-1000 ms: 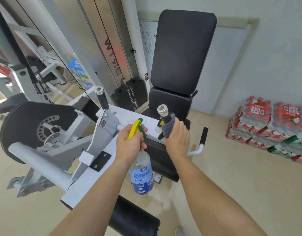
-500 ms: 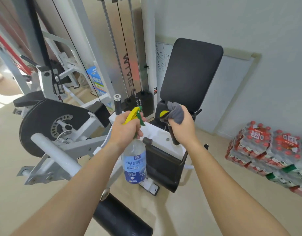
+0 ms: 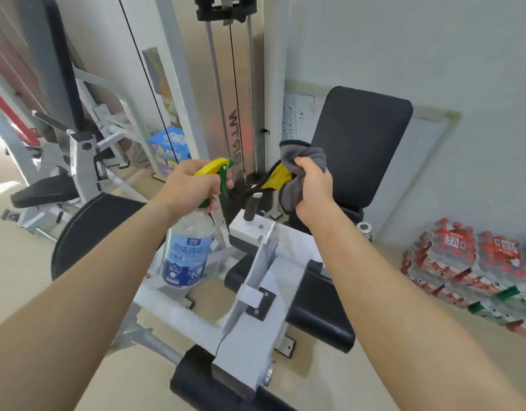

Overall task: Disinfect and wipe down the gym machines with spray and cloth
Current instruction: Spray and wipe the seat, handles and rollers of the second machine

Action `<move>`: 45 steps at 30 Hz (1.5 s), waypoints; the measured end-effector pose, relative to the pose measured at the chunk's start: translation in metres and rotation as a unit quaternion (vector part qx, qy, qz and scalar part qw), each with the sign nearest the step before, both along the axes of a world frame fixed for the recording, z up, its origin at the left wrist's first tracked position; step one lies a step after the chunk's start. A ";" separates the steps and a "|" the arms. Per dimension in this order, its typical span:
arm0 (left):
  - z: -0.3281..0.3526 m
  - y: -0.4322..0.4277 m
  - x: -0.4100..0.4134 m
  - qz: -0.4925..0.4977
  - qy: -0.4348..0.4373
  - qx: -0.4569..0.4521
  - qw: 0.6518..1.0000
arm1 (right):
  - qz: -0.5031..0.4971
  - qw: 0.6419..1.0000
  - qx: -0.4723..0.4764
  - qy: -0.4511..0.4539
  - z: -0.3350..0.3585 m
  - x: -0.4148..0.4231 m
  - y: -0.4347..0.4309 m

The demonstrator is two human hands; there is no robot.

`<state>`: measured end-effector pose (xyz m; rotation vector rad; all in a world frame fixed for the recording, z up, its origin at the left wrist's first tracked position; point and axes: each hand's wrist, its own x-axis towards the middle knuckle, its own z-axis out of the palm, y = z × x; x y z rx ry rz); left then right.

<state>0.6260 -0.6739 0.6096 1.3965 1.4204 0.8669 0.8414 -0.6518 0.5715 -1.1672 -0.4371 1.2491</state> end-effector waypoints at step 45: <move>-0.192 0.118 -0.083 -0.224 0.042 -0.024 0.973 | -0.201 0.954 -0.153 -0.163 -0.147 -0.192 0.016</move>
